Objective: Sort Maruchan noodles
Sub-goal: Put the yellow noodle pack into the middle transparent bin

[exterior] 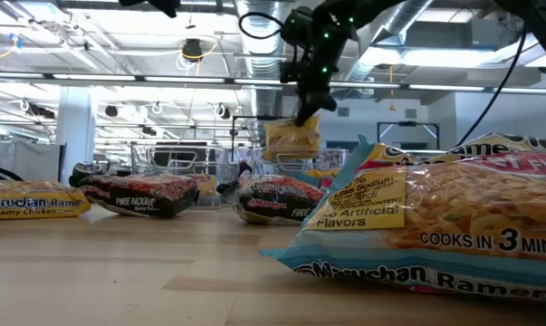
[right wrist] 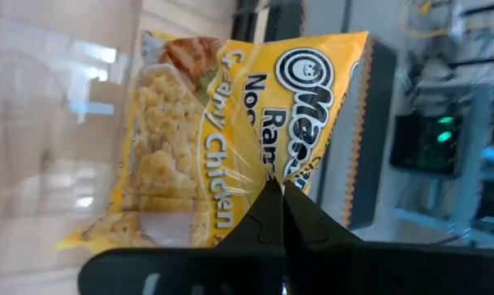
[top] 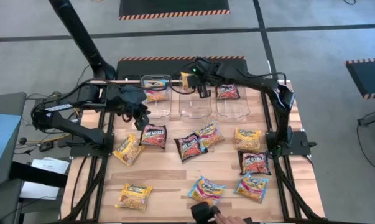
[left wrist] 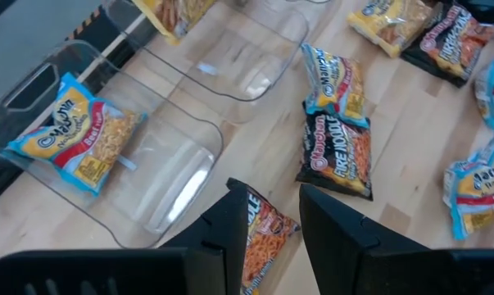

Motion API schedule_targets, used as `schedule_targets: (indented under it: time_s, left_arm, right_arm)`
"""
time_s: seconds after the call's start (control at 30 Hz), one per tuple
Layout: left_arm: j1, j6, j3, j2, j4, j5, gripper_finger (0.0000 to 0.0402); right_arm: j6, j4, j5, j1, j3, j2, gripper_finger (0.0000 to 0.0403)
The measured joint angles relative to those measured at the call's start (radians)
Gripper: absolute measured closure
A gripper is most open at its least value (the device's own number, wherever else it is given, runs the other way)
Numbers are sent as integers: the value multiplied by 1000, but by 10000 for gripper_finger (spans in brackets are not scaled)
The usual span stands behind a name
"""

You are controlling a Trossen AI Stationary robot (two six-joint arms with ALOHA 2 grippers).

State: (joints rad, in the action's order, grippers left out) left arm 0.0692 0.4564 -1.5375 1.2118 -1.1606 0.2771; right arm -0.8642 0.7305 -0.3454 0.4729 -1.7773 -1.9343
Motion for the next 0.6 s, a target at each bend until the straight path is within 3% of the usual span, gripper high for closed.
schedule_targets:
  time_s: [0.6]
  left_arm:
    - [111, -91, 0, 0, 10, 0, 303]
  right_arm:
    - [-64, -194, 7, 51, 168, -18, 399]
